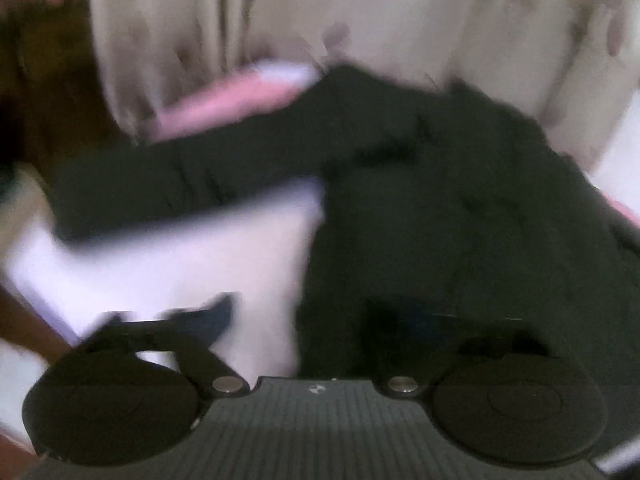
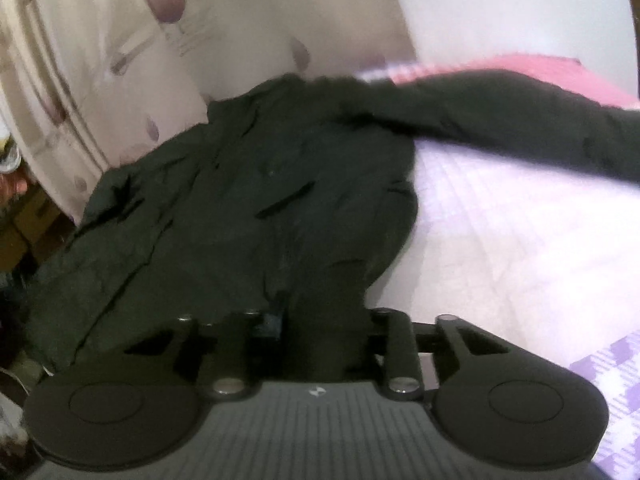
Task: Fold large clothes
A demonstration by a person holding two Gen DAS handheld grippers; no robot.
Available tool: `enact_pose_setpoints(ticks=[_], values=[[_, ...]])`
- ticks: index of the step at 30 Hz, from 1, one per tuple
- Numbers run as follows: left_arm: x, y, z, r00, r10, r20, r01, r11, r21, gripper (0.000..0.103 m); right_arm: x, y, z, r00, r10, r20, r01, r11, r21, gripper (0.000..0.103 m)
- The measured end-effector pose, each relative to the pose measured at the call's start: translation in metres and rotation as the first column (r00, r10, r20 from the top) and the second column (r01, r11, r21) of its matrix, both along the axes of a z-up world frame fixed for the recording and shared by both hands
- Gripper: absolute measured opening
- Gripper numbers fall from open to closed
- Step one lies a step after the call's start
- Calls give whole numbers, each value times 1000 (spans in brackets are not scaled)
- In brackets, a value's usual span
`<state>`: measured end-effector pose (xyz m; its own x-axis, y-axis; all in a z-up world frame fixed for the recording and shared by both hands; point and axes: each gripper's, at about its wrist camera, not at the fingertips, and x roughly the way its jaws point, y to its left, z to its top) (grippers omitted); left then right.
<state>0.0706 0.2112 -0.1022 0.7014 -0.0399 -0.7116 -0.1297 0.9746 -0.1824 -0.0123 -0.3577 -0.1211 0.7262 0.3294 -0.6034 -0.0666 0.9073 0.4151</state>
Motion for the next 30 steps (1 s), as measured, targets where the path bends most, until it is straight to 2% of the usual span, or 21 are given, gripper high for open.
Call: enact_pose_setpoints(ticks=[1,2,4,7,10,13,15,16,17,18,19,20,21,22,25,28,30], values=[[-3,-1,-6,1000,-15,4,15,998,-66,32,-2,0,1,1000,-3,5,3,1000,11,20],[-7,-3,-6,1000,6,21,-4,997,-80,22,-4,0,2,1000,-7,10,7,1000,16,19],[-17,-7,-1,999,4,47,0,995,-100,12,-13,-2,8,1000,-17,23,17,999,29,14],[-32,-15,3,998,-23,63,27,998,-55,11,-33,-4,11,999,-13,29,12,1000,21,13],[-39,-17,0,998,-40,55,43,998,-46,12,-49,-7,6,1000,-21,13,20,999,37,13],[-42,-16,2,997,-45,68,48,998,-35,13,-53,-9,5,1000,-22,8,21,998,64,13],[-48,-17,11,995,-41,93,42,999,-2,16,-50,-18,6,999,-37,3,36,992,120,17],[-54,-17,18,992,-38,121,36,999,16,21,-49,-28,6,998,-69,2,67,981,183,23],[-58,-18,25,989,-33,144,30,999,28,34,-51,-39,6,995,-98,3,95,965,244,26],[-62,-21,32,985,-31,171,24,999,40,42,-55,-52,7,991,-133,11,124,945,302,34],[-63,-23,39,979,-30,204,19,998,56,60,-59,-63,9,984,-177,23,159,926,344,47],[-63,-28,47,971,-35,237,19,997,71,78,-64,-75,10,972,-231,34,201,904,376,56],[-60,-34,53,965,-40,259,20,997,79,86,-68,-89,12,956,-290,38,250,879,406,70],[-55,-41,59,958,-42,284,20,996,82,100,-71,-103,12,936,-349,33,301,849,435,73],[-33,-63,68,928,-56,368,40,998,52,103,-73,-149,2,863,-504,-26,439,724,532,73],[12,-96,63,922,-117,368,113,993,35,103,-68,-188,-11,783,-614,-97,551,614,566,73],[39,-115,53,919,-127,374,118,992,45,103,-61,-208,-21,737,-660,-145,609,555,568,73]])
